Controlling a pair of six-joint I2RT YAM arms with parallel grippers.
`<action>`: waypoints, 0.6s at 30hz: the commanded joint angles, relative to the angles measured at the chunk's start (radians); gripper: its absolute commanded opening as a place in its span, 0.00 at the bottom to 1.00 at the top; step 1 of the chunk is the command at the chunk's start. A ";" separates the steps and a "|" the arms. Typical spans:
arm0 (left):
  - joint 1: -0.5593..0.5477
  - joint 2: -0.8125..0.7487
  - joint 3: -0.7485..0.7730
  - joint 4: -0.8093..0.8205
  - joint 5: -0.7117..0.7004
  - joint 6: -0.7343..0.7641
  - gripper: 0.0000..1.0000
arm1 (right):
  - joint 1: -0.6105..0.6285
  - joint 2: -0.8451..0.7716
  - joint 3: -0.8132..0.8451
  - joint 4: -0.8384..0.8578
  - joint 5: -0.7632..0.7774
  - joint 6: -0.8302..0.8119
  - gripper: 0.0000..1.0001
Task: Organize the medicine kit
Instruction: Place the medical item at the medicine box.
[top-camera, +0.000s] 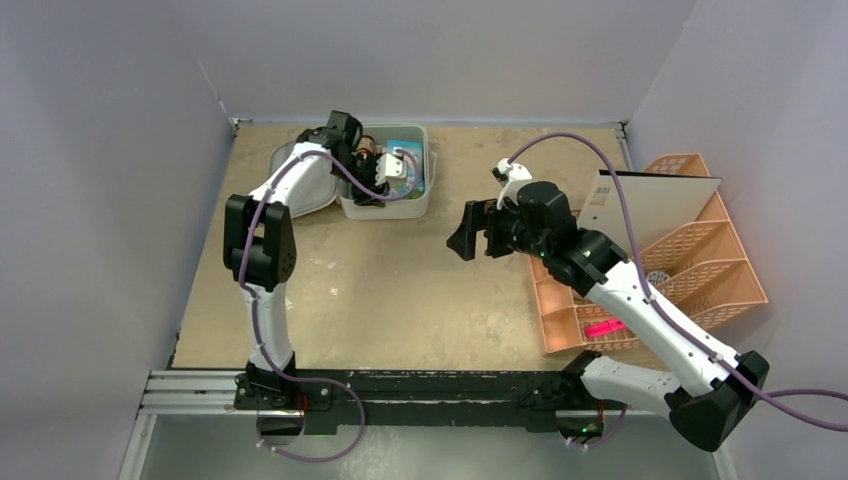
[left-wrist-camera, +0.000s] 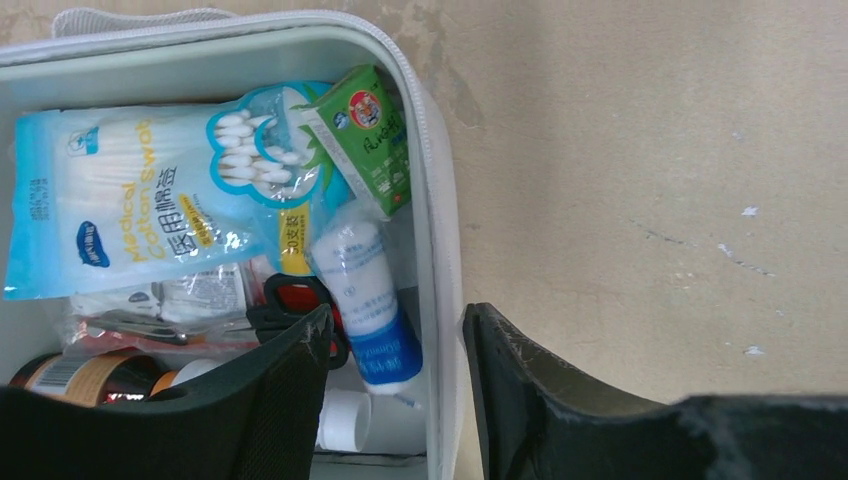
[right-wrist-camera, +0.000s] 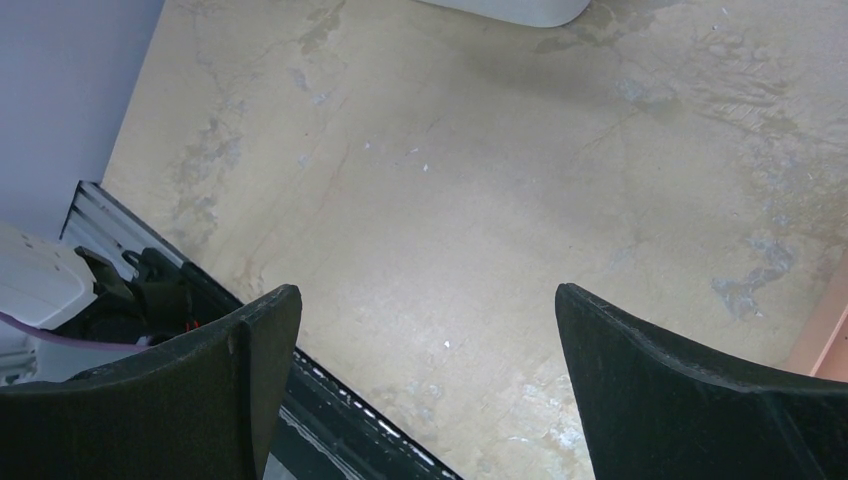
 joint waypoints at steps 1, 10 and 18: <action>-0.005 -0.028 0.036 -0.039 0.095 0.014 0.51 | -0.005 -0.009 0.042 0.021 0.008 -0.020 0.99; -0.005 -0.086 0.012 0.133 0.170 -0.215 0.51 | -0.005 -0.036 0.006 0.036 0.002 -0.007 0.99; -0.006 -0.137 -0.120 0.537 0.200 -0.746 0.44 | -0.005 -0.064 -0.005 0.047 0.006 -0.006 0.99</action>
